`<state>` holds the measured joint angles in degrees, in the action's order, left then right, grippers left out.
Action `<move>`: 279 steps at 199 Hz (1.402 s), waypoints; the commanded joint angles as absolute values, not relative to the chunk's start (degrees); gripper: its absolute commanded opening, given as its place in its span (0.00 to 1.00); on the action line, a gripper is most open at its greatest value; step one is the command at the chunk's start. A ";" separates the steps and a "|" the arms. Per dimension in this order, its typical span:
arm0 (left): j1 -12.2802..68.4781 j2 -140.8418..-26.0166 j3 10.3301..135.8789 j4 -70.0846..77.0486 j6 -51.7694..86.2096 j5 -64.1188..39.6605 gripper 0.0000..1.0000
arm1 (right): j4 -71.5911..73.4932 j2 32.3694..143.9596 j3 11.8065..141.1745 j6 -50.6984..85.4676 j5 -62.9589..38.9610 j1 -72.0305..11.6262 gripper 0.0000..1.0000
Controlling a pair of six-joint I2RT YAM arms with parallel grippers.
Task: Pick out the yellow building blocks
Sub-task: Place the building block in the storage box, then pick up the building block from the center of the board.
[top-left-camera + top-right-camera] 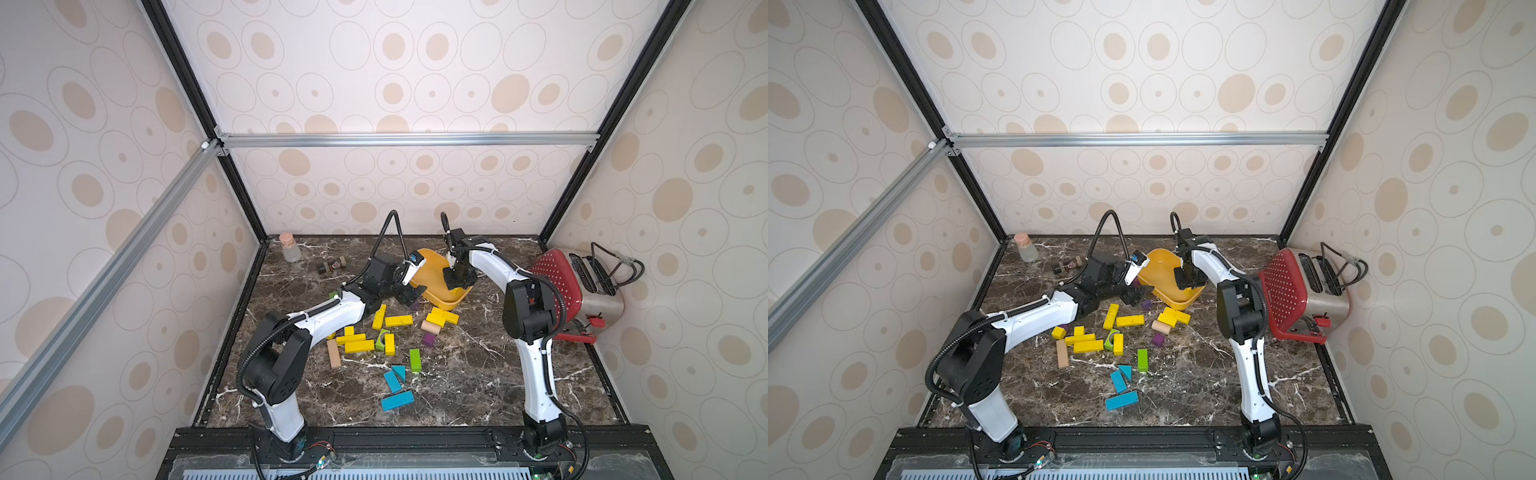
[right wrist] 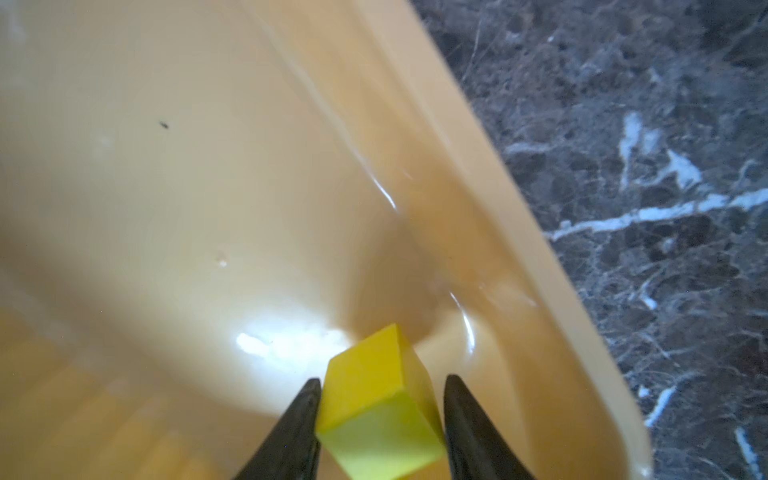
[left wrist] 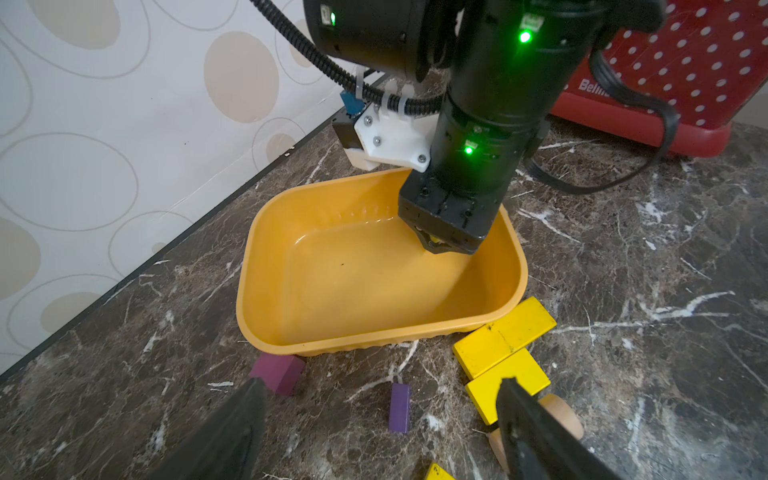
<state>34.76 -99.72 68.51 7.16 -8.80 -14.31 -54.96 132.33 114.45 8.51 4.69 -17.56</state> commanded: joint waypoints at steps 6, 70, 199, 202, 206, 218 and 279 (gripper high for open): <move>34.73 -99.63 70.47 7.12 -10.29 -14.94 0.87 | -56.61 130.97 115.66 7.73 5.62 -17.68 0.57; 34.72 -97.46 71.02 4.45 -10.37 -15.05 0.87 | -56.07 126.45 114.44 8.52 4.30 -18.11 0.57; 34.77 -86.16 67.16 -7.73 -4.06 -9.42 0.86 | -54.57 114.99 110.61 9.92 2.70 -28.36 0.54; 34.74 -85.81 66.75 -7.75 -3.78 -9.32 0.86 | -54.44 114.82 110.50 10.06 2.53 -28.77 0.54; 34.72 -85.28 66.32 -7.85 -3.35 -9.09 0.86 | -54.36 114.64 110.34 10.26 2.47 -29.24 0.54; 34.76 -83.57 65.11 -8.50 -2.44 -8.85 0.86 | -53.84 114.11 109.58 10.85 2.05 -30.77 0.54; 34.72 -71.53 57.23 -14.52 0.86 -6.03 0.87 | -49.92 114.16 108.33 14.42 1.69 -38.96 0.54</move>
<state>34.76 -76.51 59.61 -10.17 -1.32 -8.25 -51.81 115.52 108.92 12.38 2.09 -36.27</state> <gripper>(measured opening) 0.866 0.541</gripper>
